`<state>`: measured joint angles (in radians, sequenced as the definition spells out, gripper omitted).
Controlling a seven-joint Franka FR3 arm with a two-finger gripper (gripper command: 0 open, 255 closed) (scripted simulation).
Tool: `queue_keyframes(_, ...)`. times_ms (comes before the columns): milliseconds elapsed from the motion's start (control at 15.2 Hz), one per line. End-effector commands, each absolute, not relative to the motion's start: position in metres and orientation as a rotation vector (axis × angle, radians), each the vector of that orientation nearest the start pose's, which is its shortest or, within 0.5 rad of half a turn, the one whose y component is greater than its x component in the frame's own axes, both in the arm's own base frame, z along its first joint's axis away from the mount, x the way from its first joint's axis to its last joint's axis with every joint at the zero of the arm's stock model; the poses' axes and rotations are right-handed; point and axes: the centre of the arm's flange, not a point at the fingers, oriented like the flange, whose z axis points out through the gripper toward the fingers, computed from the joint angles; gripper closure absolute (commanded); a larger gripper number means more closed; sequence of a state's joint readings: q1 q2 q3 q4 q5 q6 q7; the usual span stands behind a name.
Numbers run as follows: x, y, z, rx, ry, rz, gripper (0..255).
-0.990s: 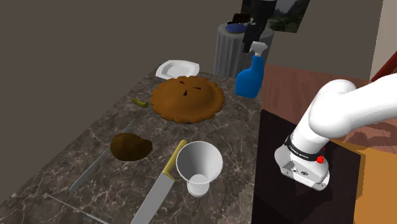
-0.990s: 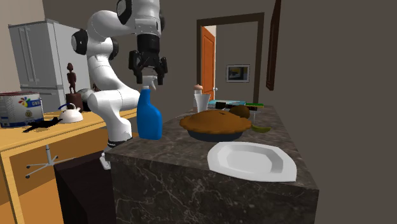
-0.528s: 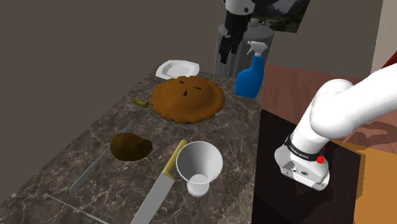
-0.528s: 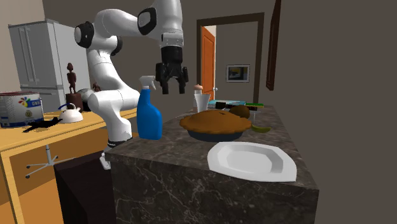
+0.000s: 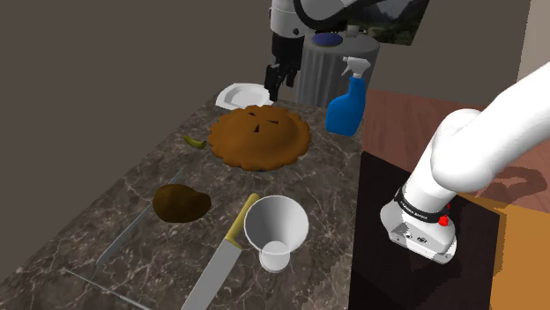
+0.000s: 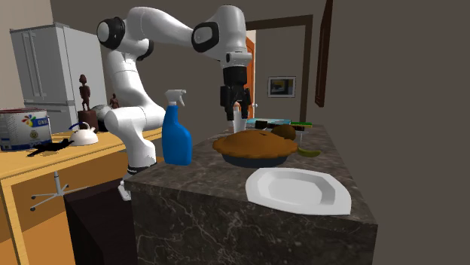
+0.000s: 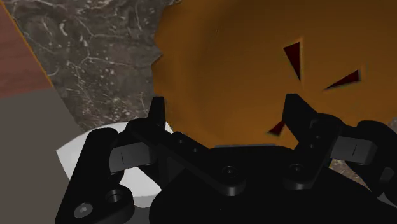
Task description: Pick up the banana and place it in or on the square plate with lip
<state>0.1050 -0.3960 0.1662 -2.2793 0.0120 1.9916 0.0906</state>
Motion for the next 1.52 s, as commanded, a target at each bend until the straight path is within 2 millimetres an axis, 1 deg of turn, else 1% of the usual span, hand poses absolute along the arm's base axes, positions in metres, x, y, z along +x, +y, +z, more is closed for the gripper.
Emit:
queue_keyframes(0,0.440,0.144,0.504,-3.152,-0.274,-0.183,0)
queue_keyframes(1254,0.570,0.334,0.430,-3.093,-0.370,-0.235,0)
queue_keyframes(1320,0.574,0.340,0.428,-3.091,-0.373,-0.236,0)
queue_keyframes(1452,0.576,0.340,0.418,-3.091,-0.373,-0.236,0)
